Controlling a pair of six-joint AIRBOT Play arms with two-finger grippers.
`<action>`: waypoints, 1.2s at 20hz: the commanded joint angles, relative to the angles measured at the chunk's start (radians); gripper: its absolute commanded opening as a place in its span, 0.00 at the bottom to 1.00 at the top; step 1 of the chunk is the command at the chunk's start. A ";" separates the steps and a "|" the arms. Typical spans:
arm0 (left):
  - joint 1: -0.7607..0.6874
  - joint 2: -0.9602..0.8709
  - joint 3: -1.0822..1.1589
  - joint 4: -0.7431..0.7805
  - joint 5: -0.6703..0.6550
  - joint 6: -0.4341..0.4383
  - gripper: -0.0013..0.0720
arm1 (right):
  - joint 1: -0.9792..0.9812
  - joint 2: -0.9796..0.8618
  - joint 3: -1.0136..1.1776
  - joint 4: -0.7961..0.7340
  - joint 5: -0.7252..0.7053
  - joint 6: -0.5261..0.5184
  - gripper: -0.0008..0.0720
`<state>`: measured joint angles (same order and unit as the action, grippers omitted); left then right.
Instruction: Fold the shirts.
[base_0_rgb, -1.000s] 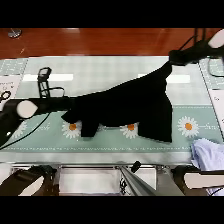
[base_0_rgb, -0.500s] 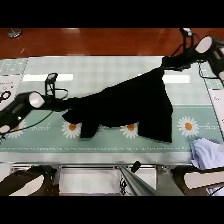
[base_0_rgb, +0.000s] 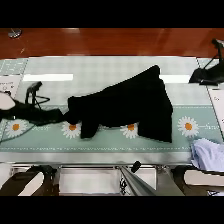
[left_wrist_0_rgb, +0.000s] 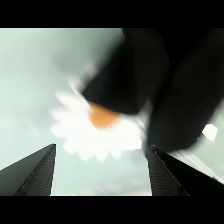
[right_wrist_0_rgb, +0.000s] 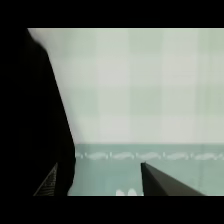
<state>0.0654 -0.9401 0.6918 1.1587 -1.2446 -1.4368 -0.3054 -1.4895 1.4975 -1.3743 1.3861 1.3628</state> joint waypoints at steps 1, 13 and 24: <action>0.013 0.108 -0.178 -0.199 -0.018 0.091 0.88 | -0.074 0.006 -0.116 0.119 0.061 -0.045 0.85; -0.241 -0.099 -0.332 -0.402 0.352 0.120 0.88 | -0.073 0.006 -0.180 0.251 0.034 -0.100 0.85; -0.383 -0.206 -0.331 -0.571 0.594 0.071 0.05 | -0.105 0.000 -0.240 0.207 0.034 -0.132 0.83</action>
<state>-0.3130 -1.1370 0.3614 0.5926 -0.6674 -1.3827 -0.3897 -1.4853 1.2961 -1.1831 1.4250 1.2560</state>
